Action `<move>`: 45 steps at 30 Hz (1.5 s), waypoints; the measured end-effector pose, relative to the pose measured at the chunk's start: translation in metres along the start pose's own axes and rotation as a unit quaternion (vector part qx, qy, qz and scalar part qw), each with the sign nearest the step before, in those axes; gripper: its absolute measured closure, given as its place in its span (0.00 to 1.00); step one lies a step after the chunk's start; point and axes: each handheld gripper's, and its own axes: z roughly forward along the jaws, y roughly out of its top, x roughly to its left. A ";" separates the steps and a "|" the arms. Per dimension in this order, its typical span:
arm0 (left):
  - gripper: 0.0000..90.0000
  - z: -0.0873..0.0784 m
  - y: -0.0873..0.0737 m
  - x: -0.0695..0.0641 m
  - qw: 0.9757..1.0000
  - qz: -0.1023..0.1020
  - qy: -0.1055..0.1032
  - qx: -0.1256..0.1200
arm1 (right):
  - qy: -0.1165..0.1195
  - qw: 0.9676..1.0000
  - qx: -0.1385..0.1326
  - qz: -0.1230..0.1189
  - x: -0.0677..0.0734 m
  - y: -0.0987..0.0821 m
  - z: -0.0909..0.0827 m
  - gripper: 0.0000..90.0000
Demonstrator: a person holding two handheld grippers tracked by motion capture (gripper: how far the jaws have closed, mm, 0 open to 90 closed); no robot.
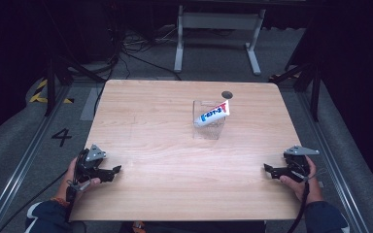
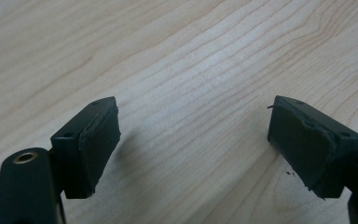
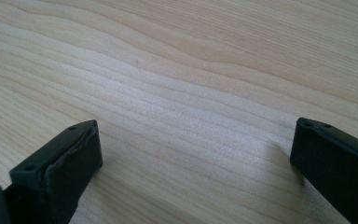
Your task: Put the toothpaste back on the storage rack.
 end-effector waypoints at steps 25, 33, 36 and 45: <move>0.16 0.001 -0.001 0.000 1.000 -0.018 0.007 -0.004 | 0.006 1.000 0.001 -0.006 0.000 0.001 0.000 0.02; 0.14 0.002 -0.001 0.000 1.000 -0.024 0.010 -0.001 | 0.007 1.000 0.001 -0.006 0.000 0.001 0.000 0.02; 0.14 0.002 -0.001 0.000 1.000 -0.024 0.011 -0.001 | 0.007 1.000 0.001 -0.006 0.000 0.001 0.000 0.02; 0.14 0.002 0.000 0.000 1.000 -0.021 0.011 -0.001 | 0.008 1.000 0.000 -0.006 0.000 0.001 0.000 0.02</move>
